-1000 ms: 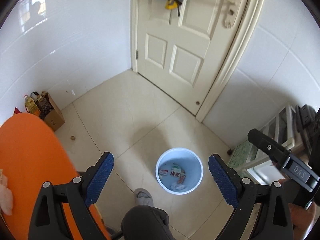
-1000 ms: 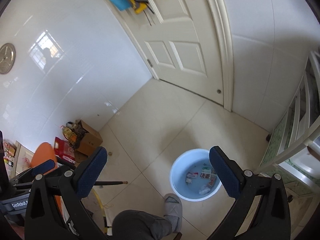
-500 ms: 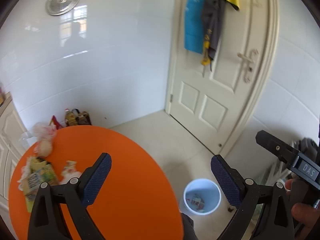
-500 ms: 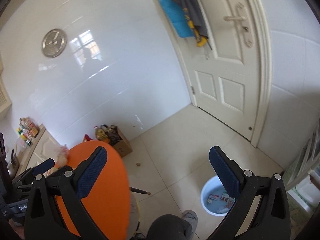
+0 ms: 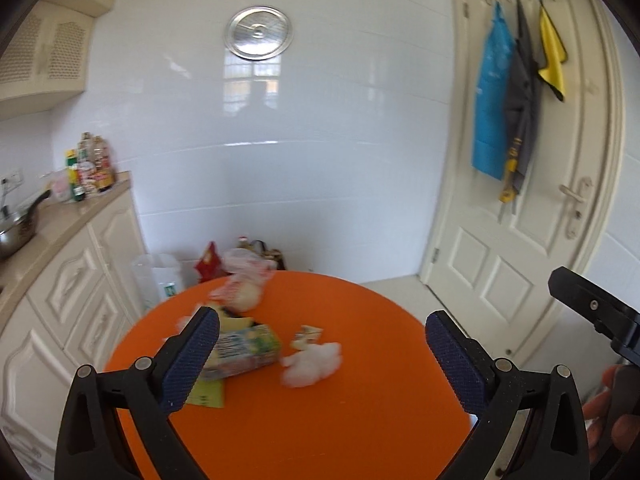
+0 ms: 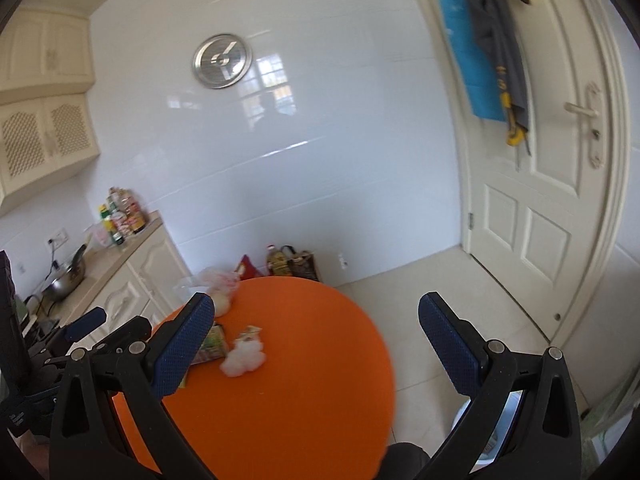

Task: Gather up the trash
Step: 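Move both open tools back to the trash on the table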

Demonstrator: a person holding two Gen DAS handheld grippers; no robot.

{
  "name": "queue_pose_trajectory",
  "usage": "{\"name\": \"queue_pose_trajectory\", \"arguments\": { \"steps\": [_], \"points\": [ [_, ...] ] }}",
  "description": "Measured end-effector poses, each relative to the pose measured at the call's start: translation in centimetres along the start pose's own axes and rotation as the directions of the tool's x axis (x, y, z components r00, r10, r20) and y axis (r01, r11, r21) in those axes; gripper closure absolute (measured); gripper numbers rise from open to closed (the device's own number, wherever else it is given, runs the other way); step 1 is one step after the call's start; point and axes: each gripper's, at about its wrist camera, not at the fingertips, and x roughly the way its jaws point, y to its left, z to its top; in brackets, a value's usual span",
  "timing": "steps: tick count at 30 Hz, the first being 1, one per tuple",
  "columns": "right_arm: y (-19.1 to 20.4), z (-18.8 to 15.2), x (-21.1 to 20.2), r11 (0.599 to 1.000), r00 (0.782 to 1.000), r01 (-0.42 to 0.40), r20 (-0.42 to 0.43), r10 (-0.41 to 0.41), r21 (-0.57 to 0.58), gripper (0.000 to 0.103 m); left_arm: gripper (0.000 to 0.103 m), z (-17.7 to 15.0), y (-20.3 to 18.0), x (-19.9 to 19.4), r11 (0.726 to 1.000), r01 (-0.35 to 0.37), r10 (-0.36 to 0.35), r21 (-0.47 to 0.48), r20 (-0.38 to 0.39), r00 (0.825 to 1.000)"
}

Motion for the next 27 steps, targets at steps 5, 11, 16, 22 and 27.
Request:
{"name": "queue_pose_trajectory", "arguments": {
  "steps": [5, 11, 16, 22, 27],
  "points": [
    [5.2, -0.8, 0.5, 0.994, 0.997, -0.074, -0.01, 0.073, -0.081, 0.0, 0.001, -2.4, 3.4, -4.9, 0.995, -0.078, 0.08, -0.067, 0.03, 0.996],
    [9.2, -2.0, 1.4, 0.98, 0.99, -0.141, -0.04, 0.137, -0.142, 0.0, 0.001, -3.8, 5.3, -8.1, 0.984, -0.137, 0.143, -0.117, 0.043, 0.989],
    [11.0, -2.4, 2.2, 0.97, 0.988, -0.153, -0.049, 0.146, -0.188, 0.0, 0.001, -4.7, 6.3, -9.7, 0.976, -0.163, 0.171, -0.141, 0.046, 0.984],
    [11.8, -3.3, 5.1, 0.963, 0.989, -0.124, -0.112, 0.099, -0.241, 0.0, 0.001, -5.8, 7.4, -7.6, 0.966, -0.206, 0.205, -0.155, -0.025, 0.979],
    [11.4, -4.7, 9.4, 0.962, 0.977, -0.114, -0.203, 0.064, -0.248, 0.0, 0.001, -5.8, 8.2, -3.5, 0.959, -0.232, 0.214, -0.16, -0.123, 0.969]
  ]
}}
